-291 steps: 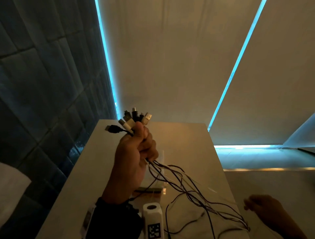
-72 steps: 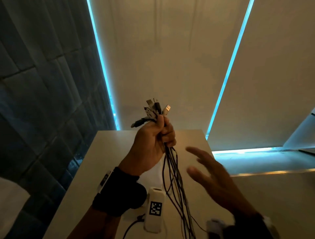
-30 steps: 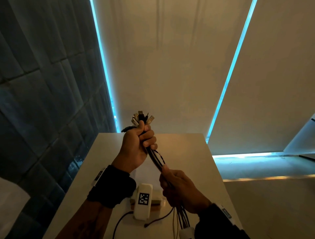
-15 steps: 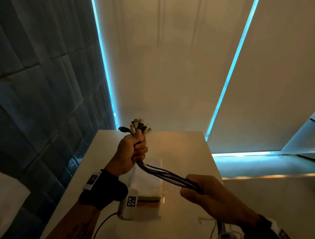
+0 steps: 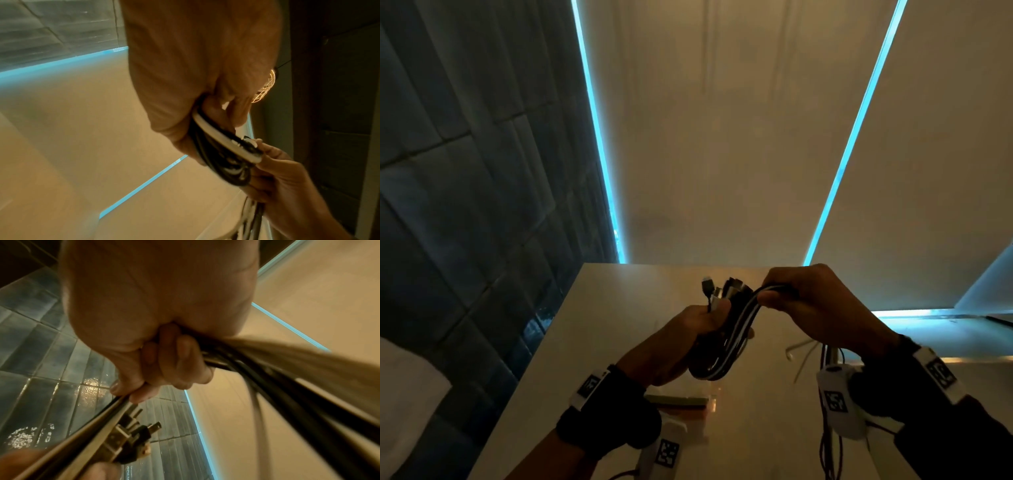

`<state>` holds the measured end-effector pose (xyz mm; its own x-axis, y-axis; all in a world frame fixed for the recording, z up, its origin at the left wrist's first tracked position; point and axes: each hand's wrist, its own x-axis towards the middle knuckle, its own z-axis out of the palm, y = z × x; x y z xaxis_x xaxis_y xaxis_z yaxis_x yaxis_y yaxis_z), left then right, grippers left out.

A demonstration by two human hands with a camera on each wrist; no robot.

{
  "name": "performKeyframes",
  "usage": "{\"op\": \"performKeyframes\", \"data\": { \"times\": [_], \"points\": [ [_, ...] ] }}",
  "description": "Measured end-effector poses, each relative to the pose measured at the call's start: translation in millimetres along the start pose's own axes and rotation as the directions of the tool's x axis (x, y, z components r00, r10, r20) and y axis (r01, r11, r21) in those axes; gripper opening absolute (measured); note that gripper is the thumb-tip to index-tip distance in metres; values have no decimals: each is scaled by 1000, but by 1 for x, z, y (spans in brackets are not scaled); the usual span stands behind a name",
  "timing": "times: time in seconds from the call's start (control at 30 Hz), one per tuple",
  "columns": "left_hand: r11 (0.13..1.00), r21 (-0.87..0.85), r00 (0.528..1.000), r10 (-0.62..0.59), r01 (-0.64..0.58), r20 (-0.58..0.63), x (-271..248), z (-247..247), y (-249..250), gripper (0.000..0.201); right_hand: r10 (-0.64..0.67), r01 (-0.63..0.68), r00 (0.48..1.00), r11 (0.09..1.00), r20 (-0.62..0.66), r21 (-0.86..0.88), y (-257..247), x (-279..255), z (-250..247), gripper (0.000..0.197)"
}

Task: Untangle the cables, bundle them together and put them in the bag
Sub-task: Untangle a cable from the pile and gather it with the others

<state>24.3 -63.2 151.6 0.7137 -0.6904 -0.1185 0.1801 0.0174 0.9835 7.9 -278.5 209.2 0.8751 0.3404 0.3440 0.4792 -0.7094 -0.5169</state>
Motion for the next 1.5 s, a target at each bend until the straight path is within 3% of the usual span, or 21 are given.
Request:
{"op": "performKeyframes", "data": {
  "times": [0.13, 0.23, 0.47, 0.63, 0.77, 0.9, 1.0, 1.13, 1.33, 1.43, 1.5],
  "points": [
    [991, 130, 999, 11, -17, 44, -7, 6, 3, 52, -11, 11, 999, 1000, 34, 12, 4, 7, 8, 13],
    [983, 182, 1000, 16, -17, 12, -5, 7, 0, 4, 1, -2, 998, 1000, 61, 17, 5, 10, 11, 12],
    [972, 231, 998, -44, 34, 36, 0, 10, -5, 14, -3, -4, 993, 998, 119, 59, 6, 12, 13, 11],
    [999, 37, 998, -41, 39, 51, 0, 18, -12, 11, 9, -25, 989, 994, 148, 106, 9, 10, 9, 11],
    [984, -131, 991, -108, 118, 76, -2, 27, -12, 24, 49, -75, 981, 989, 190, 131, 17, 9, 5, 14],
    [980, -48, 981, -193, 192, -10, -5, 33, -12, 46, 79, -141, 961, 965, 263, 222, 21, 3, 7, 18],
    [981, -29, 979, -194, 192, -62, -6, 30, -11, 48, 159, -266, 931, 912, 328, 311, 27, -2, 8, 26],
    [977, -132, 972, -187, 169, -142, -7, 15, -7, 48, 266, -430, 889, 767, 373, 477, 43, -20, 11, 41],
    [959, -263, 960, -169, 107, -225, -7, 0, -13, 51, 230, -396, 918, 551, 322, 734, 56, -50, 29, 61],
    [953, -295, 950, -151, 66, -275, -5, -3, -14, 52, 261, -385, 921, 511, 289, 768, 55, -60, 38, 59],
    [963, -267, 935, -134, 44, -328, -2, -1, -18, 53, 350, -364, 915, 500, 202, 785, 48, -60, 42, 60]
  ]
}}
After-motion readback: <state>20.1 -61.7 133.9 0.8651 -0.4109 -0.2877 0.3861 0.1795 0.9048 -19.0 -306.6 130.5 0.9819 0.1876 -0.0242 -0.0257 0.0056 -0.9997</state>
